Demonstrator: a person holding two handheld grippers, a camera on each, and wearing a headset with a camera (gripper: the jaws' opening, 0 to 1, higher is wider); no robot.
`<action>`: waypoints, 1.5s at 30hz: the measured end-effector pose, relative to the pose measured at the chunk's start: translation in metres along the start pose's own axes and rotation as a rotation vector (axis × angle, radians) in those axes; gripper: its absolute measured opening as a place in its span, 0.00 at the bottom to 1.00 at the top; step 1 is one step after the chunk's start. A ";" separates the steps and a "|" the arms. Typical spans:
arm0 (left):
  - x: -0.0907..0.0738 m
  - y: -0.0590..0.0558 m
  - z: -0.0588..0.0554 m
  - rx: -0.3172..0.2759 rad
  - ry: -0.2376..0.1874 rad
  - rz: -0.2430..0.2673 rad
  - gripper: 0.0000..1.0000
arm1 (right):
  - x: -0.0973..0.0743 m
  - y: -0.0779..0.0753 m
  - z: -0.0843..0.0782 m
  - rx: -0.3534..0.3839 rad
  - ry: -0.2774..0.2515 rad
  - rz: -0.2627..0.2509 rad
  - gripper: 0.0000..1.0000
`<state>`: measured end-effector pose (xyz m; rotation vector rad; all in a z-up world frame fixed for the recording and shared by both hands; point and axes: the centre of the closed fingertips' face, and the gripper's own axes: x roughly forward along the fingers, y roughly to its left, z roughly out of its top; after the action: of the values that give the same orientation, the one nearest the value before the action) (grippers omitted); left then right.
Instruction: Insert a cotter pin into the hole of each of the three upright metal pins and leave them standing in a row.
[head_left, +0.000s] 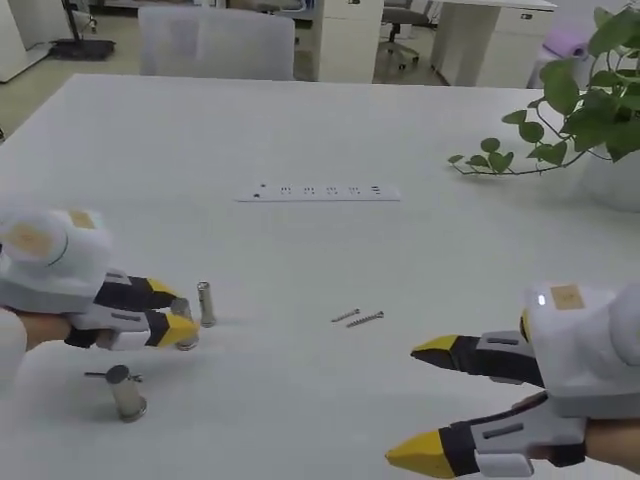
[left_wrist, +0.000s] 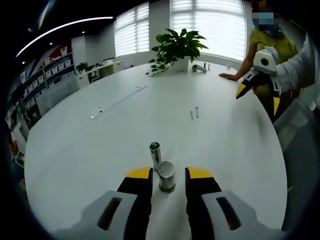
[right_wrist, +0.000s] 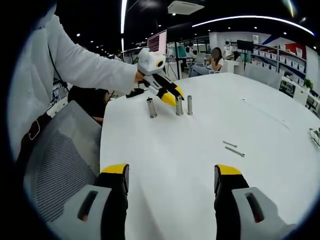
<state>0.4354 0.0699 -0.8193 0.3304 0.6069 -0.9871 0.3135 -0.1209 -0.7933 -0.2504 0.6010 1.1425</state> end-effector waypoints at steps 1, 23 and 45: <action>0.001 0.000 0.000 -0.001 0.001 -0.001 0.23 | 0.000 0.000 0.000 -0.001 0.000 0.000 0.72; 0.004 -0.016 0.000 0.044 0.020 -0.021 0.11 | 0.001 0.000 0.003 -0.003 -0.005 0.002 0.71; -0.013 -0.072 0.040 0.055 -0.028 -0.043 0.11 | -0.005 0.007 0.007 -0.020 -0.024 -0.004 0.71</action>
<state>0.3812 0.0201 -0.7786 0.3521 0.5639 -1.0498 0.3085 -0.1186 -0.7838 -0.2543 0.5680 1.1469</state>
